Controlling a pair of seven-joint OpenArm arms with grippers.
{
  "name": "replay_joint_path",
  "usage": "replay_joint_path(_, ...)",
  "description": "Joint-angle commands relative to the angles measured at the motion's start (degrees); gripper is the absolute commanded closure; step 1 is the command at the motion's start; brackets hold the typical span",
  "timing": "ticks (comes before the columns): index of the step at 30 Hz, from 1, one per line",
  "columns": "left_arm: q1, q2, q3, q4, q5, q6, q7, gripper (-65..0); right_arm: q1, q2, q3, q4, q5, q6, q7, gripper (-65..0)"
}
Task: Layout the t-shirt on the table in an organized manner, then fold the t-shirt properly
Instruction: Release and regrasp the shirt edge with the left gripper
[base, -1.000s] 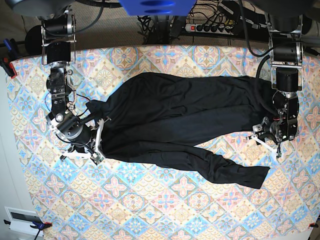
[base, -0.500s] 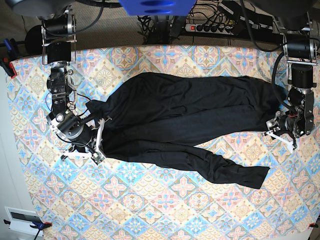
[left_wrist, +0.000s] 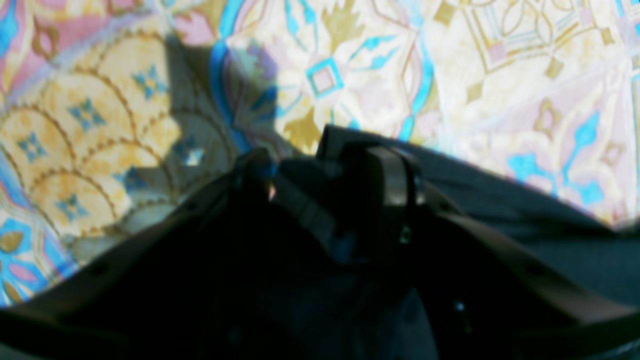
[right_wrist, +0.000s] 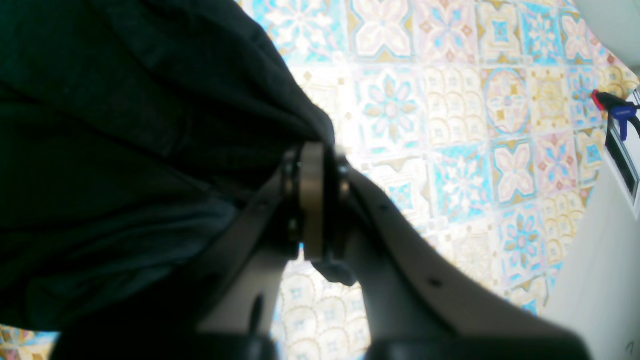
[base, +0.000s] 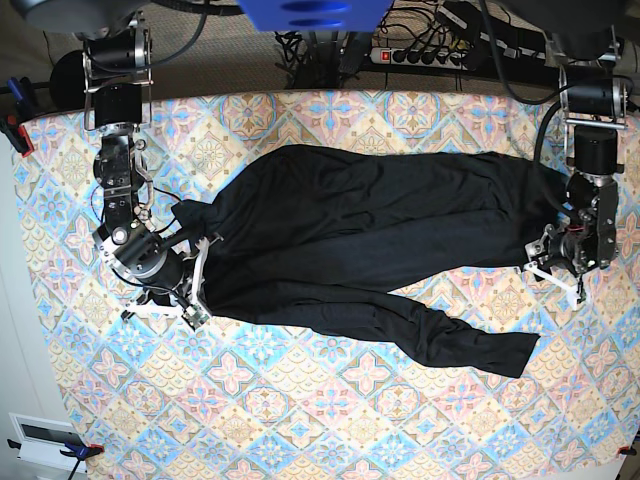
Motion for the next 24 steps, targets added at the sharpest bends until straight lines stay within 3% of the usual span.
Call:
replay_joint_path(1,-1.1,0.7,-0.2,0.4,0.0,-0.3,0.3,-29.2,1.4,0.5,0.2,1.0,0.3,-0.2,1.1,0.0)
replay_joint_path(4,-2.0,2.7,-0.3,0.4,1.4,-0.3,0.2,-26.1,1.4,0.5,0.2,1.2,0.3,-0.2,1.1,0.0)
replay_joint_path(9,-3.6,4.9,-0.3,0.4,1.4,-0.4,0.2,-10.0,1.3,0.5,0.2,1.3,0.3,-0.2,1.1,0.0)
replay_joint_path(13,-5.8,5.6,-0.6,0.4,0.9,-1.5,0.7,-0.8,1.3,0.5,0.2,1.4,0.3,-0.2,1.1,0.0)
replay_joint_path(18,-9.0,5.3,-0.8,0.4,0.8,-1.5,0.4,0.0,1.3,0.5,0.4,1.4,0.3,-0.2,1.1,0.0)
replay_joint_path(24,-13.1,3.9,-9.9,0.4,1.4,-1.5,0.2,0.0,1.3,0.5,0.4,1.4,0.3,-0.2,1.1,0.0)
